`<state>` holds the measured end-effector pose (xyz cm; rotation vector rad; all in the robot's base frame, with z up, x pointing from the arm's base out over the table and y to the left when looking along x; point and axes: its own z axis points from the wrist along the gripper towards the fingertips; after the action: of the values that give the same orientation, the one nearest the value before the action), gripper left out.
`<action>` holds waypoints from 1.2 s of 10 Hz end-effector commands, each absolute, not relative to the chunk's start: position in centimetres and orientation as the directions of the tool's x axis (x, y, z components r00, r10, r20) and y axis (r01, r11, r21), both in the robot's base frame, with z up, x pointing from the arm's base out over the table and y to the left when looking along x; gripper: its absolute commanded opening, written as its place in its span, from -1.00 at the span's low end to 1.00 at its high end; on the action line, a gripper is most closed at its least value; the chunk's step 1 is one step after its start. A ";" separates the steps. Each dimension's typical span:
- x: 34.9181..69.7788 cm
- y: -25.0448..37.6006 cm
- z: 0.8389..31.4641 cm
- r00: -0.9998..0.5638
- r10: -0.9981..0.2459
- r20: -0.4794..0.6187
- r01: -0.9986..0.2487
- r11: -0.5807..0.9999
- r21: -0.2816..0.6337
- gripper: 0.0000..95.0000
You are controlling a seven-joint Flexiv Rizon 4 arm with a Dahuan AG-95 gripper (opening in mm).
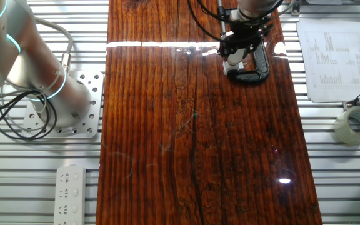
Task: Install the light bulb by rotating it
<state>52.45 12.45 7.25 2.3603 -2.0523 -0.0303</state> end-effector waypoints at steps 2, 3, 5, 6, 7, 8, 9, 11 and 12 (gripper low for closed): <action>52.6 12.4 7.2 0.004 -1.000 -0.005 -1.000 -0.004 0.020 -0.60; 52.6 12.4 7.2 -0.029 -1.000 -0.005 -0.999 0.029 0.022 -0.60; 52.6 12.4 7.1 -0.142 -0.990 -0.004 -0.989 0.142 0.029 -0.60; 52.6 12.4 7.1 -0.142 -0.990 -0.004 -0.989 0.142 0.029 -1.00; 52.6 12.4 7.1 -0.234 -0.972 -0.009 -0.972 0.233 0.033 -1.00; 52.6 12.4 7.1 -0.283 -0.959 -0.007 -0.959 0.282 0.036 -1.00; 52.6 12.4 7.2 -0.334 -0.943 -0.006 -0.942 0.333 0.042 -1.00; 52.6 12.3 7.2 -0.421 -0.907 0.001 -0.906 0.420 0.047 -1.00; 52.6 12.3 7.2 -0.473 -0.881 0.008 -0.880 0.472 0.055 -1.00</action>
<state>52.48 12.42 7.22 1.7101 -2.6017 -0.0628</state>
